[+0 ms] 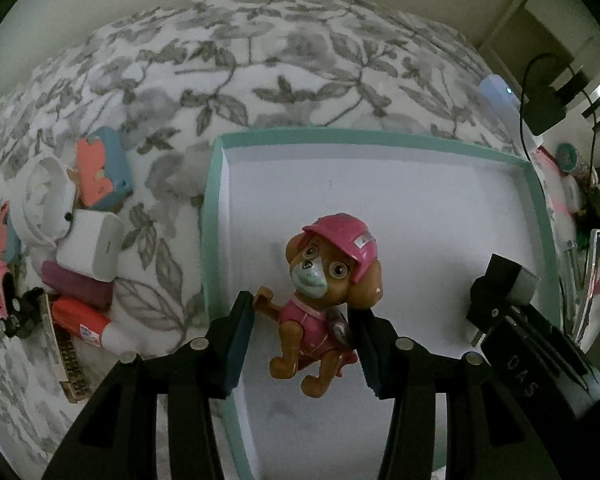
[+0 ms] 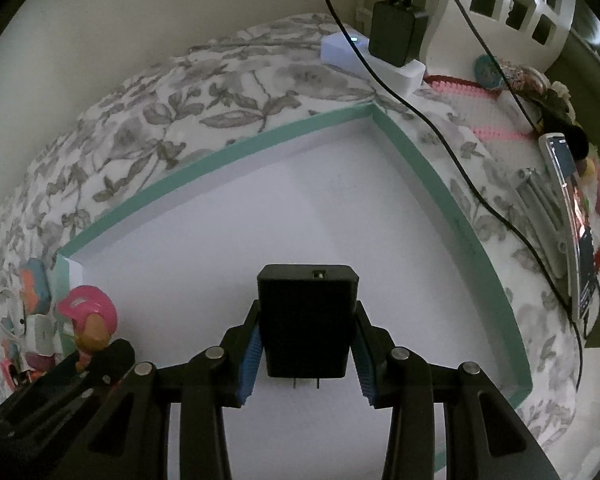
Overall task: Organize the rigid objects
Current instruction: 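Carry the dog figure with the left tool while the right tool carries the charger into the tray, then open both tools and withdraw them from the tray toward the items, then grasp the pink watch band with the left tool while the right tool grasps the red glue bottle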
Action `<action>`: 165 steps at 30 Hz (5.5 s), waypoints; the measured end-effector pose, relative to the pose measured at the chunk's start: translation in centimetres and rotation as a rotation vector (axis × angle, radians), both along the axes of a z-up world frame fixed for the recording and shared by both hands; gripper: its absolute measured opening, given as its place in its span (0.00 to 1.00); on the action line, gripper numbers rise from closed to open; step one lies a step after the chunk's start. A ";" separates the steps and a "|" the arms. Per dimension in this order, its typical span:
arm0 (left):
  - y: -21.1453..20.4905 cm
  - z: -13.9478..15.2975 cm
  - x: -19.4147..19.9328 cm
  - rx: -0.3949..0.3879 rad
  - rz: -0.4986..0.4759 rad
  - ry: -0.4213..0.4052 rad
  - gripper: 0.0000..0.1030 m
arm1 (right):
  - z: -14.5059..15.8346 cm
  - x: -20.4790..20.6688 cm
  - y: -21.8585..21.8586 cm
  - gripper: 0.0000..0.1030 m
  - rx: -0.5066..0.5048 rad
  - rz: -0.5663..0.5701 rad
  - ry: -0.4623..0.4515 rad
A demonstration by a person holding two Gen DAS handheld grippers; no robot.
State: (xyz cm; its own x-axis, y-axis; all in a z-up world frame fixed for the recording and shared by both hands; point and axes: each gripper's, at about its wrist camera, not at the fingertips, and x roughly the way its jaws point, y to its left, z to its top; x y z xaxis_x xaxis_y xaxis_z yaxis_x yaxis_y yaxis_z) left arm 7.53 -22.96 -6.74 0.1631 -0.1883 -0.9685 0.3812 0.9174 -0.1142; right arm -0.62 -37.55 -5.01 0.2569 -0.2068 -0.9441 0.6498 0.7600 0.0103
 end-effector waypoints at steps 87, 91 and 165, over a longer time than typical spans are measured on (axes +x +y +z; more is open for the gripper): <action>33.0 4.3 4.2 -0.085 0.669 -0.126 0.96 | -0.4 6.7 23.6 1.00 0.090 0.650 -0.139; 32.7 3.0 5.4 -0.086 0.674 -0.087 0.96 | -1.0 7.1 23.6 1.00 0.087 0.651 -0.124; 31.6 2.4 5.5 -0.222 0.682 0.035 0.66 | -3.2 9.9 25.6 0.80 0.016 0.400 -0.043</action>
State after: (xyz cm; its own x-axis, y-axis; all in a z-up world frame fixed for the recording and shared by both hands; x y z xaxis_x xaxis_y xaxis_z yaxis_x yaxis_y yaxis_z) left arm 13.00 8.68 -4.38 0.2846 -0.2491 -0.9257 -0.2757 0.9036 -0.3279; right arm 9.26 -11.92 -8.17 0.3533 -0.0684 -0.9330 0.3016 0.9524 0.0444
